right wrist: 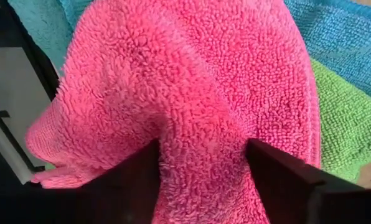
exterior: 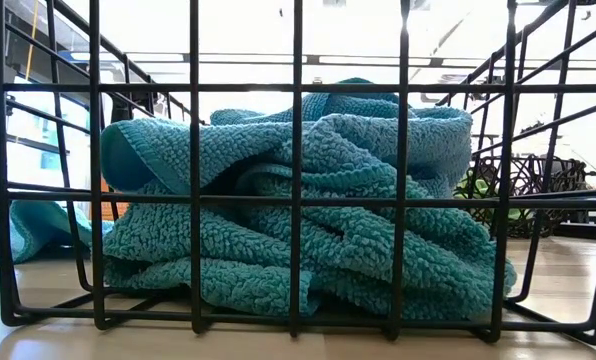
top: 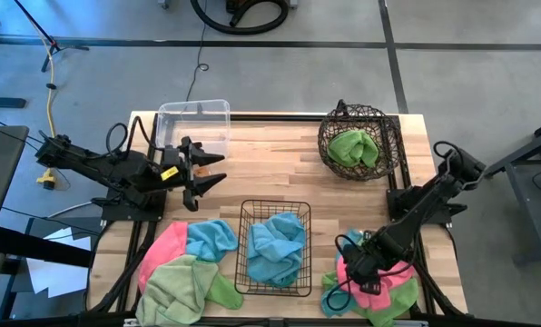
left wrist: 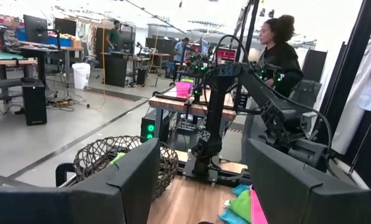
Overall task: Sort microfiber towel by color & place in baskets
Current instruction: Put the right pink towel into the transparent left bin
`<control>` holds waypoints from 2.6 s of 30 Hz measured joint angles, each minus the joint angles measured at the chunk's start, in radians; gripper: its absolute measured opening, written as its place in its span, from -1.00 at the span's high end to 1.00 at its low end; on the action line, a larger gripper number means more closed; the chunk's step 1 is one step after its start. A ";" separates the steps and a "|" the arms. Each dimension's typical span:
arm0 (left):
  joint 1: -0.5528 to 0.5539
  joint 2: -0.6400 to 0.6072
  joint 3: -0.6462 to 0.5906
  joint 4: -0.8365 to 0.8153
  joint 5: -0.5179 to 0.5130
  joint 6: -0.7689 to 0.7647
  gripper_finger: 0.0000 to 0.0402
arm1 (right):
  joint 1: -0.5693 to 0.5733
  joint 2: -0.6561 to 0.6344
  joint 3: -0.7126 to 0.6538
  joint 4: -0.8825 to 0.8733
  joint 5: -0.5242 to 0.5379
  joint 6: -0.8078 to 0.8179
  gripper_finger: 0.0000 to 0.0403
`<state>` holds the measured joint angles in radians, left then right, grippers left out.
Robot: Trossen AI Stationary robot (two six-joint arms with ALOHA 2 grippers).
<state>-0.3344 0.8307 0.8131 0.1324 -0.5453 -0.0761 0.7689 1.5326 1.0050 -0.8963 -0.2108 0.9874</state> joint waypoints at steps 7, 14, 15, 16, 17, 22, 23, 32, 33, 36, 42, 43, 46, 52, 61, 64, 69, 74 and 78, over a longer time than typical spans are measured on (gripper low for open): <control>0.000 0.000 0.000 -0.001 -0.002 0.000 -0.12 | 0.000 -0.013 0.001 0.002 -0.035 0.005 0.86; 0.000 0.000 0.000 -0.001 -0.020 0.001 -0.12 | 0.000 -0.170 0.001 0.003 -0.087 0.110 0.96; 0.000 0.000 0.000 -0.001 -0.024 0.000 -0.12 | 0.000 -0.208 0.002 0.002 -0.083 0.133 0.98; 0.000 0.000 0.000 -0.001 -0.027 0.000 -0.12 | 0.000 -0.245 0.002 0.002 -0.074 0.161 0.97; 0.000 0.000 0.000 -0.001 -0.030 0.000 -0.12 | 0.000 -0.282 0.002 0.002 -0.057 0.190 0.96; 0.000 0.000 0.000 -0.001 -0.043 0.001 -0.12 | -0.009 -0.446 0.002 0.022 0.066 0.246 0.98; 0.000 0.000 0.000 -0.001 -0.044 0.000 -0.12 | -0.015 -0.470 0.002 0.037 0.097 0.245 0.98; 0.000 0.000 0.000 -0.001 -0.044 -0.002 -0.12 | -0.160 -0.531 0.003 0.353 0.266 -0.079 0.99; 0.000 0.000 0.000 -0.001 -0.044 -0.003 -0.12 | -0.184 -0.523 0.003 0.401 0.270 -0.146 0.99; 0.000 0.000 0.000 0.000 -0.044 -0.028 -0.12 | -0.267 -0.497 0.003 0.532 0.281 -0.311 1.00; 0.000 0.000 0.000 0.033 -0.024 -0.080 -0.12 | -0.445 -0.445 0.002 0.839 0.315 -0.539 1.00; 0.000 0.000 0.000 0.046 -0.010 -0.080 -0.12 | -0.470 -0.434 0.003 0.904 0.316 -0.583 1.00; -0.001 0.000 0.000 0.072 0.016 -0.079 -0.12 | -0.533 -0.400 0.002 1.094 0.315 -0.700 1.00; -0.001 0.000 0.000 0.106 0.018 -0.079 -0.12 | -0.624 -0.340 0.003 1.274 0.309 -0.761 1.00; 0.000 0.009 0.000 0.106 0.049 -0.079 -0.12 | -0.640 -0.307 0.031 1.228 0.307 -0.762 1.00; 0.000 0.014 0.002 0.098 0.049 -0.078 -0.12 | -0.640 -0.285 0.093 1.123 0.306 -0.799 1.00; 0.000 0.033 0.090 -0.031 0.060 -0.059 -0.12 | -0.640 -0.248 0.206 0.939 0.306 -0.891 1.00; 0.000 0.066 0.179 -0.193 0.073 -0.049 -0.12 | -0.640 -0.225 0.276 0.851 0.318 -0.957 1.00; 0.000 0.116 0.217 -0.228 0.067 0.006 -0.12 | -0.640 -0.211 0.288 0.856 0.327 -0.994 1.00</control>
<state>-0.3340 0.9470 1.0302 -0.0959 -0.4780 -0.0696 0.1287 1.3214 1.2930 -0.0401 0.1158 -0.0065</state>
